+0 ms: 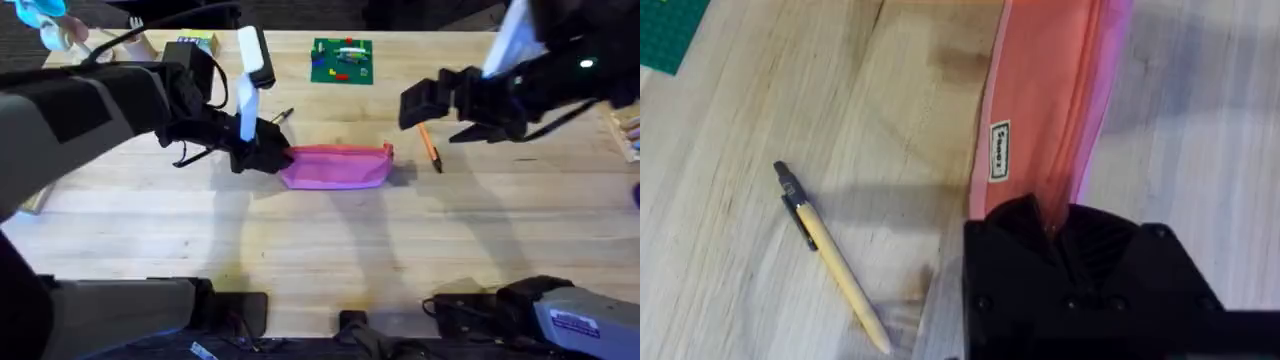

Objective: Unzip the bag, pick up the pens from the table one at a time and place them inside, then zip the bag closed.

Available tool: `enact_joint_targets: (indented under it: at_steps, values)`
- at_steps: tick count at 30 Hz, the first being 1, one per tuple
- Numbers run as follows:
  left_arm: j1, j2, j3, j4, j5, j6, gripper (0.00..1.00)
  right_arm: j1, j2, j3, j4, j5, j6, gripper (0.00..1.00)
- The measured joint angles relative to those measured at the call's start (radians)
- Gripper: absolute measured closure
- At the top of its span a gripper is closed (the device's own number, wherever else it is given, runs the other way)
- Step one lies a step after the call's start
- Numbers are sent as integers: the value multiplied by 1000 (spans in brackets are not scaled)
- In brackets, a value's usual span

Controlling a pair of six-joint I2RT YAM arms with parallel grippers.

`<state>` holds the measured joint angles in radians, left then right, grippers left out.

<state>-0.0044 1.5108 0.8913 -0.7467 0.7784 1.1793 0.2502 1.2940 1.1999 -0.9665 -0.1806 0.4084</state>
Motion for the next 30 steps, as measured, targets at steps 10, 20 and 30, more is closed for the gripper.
enact_joint_targets:
  at_steps: [10, 20, 30]
  values:
    - [0, 0, 0, 1, 0, 0, 959, 36, 117, 0, 85, 0, 4, 3]
    - [0, 0, 0, 3, 0, 0, 959, 64, 227, 0, 126, 0, 6, 4]
    - [0, 0, 0, 3, 0, 0, 959, 92, 335, 0, 184, 0, 7, 4]
